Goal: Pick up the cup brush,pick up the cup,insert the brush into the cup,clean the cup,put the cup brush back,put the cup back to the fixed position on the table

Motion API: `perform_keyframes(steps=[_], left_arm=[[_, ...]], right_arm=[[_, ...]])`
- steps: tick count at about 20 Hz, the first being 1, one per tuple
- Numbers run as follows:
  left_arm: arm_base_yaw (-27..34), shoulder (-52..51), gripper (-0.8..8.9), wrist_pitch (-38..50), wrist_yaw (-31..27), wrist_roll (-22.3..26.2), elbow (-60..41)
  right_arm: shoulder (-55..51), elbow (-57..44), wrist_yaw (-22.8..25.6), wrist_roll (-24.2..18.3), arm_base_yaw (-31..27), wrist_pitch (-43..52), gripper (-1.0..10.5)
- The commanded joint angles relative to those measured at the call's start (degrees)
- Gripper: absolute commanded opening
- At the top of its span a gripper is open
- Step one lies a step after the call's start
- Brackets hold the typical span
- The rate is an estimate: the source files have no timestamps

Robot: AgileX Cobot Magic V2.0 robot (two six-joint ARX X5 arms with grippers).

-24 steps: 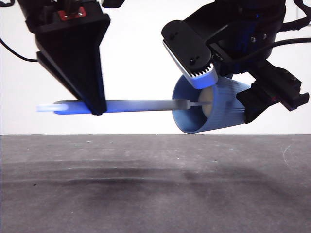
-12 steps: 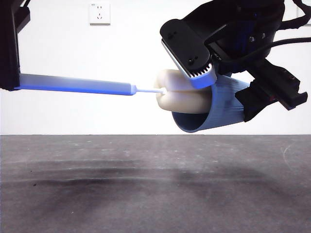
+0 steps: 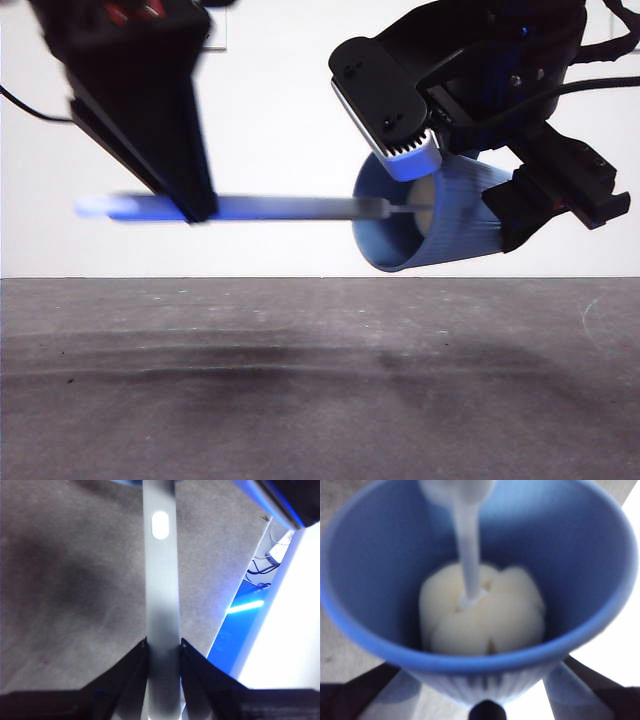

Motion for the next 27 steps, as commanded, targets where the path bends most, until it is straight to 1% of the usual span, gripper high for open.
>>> perform_keyframes(steps=[1, 4, 6, 7, 8, 11, 14, 15, 17, 19, 22, 23, 25, 27], left_arm=[[-0.1, 1.5, -0.09, 3.6, 2.1, -1.0, 0.0], [0.0, 1.5, -0.09, 1.2, 1.9, -1.0, 0.0], [0.7, 1.3, -0.09, -3.3, 0.7, -0.1, 0.0], [0.7, 1.1, -0.09, -6.5, -0.6, 1.1, 0.0], [0.7, 0.4, -0.09, -9.2, -2.1, 1.3, 0.0], [1.5, -5.0, -0.09, -12.9, -4.8, 0.6, 0.0], [3.0, -10.6, -0.09, -19.0, -8.5, -0.6, 0.0], [3.5, -12.5, -0.09, -21.0, -9.2, -0.7, 0.0], [4.5, -16.4, -0.09, -23.5, -9.5, -1.1, 0.0], [5.5, -20.4, -0.09, -24.5, -10.4, -3.0, 0.0], [7.3, -26.1, -0.09, -23.6, -10.4, -7.3, 0.0], [8.2, -27.5, -0.09, -22.4, -10.4, -9.8, 0.0], [9.8, -28.9, -0.09, -17.1, -12.7, -16.0, 0.0], [10.8, -28.2, -0.09, -10.2, -13.8, -22.1, -0.4]], right_arm=[[0.5, 0.2, -0.9, 1.8, 0.5, 0.8, -0.1], [0.5, 0.2, -0.9, 1.9, 0.5, 0.8, -0.1], [0.5, 0.2, -0.9, 1.9, 0.3, 0.8, -0.1], [0.5, 0.2, -0.9, 1.9, 0.3, 0.8, -0.1], [0.5, 0.2, -0.9, 1.9, 0.3, 0.8, -0.1], [0.5, 0.2, -0.9, 2.0, -0.5, 0.7, -0.1], [0.5, 0.2, -0.9, 2.0, -0.7, 0.7, -0.1], [0.5, 0.2, -0.9, 2.1, -0.8, 0.7, -0.1], [0.5, 0.2, -0.9, 3.5, -0.8, 0.8, -0.1], [0.5, 0.2, -0.9, 6.8, -1.0, 0.8, -0.1], [0.2, 0.2, -0.9, 14.1, -1.8, 0.9, -0.1], [-0.2, 0.2, -0.9, 18.0, -2.0, 0.9, -0.1], [-2.5, 0.2, -2.0, 28.4, -2.4, 0.9, -0.1], [-7.3, 0.4, -7.1, 41.0, -2.4, 0.9, -0.1]])
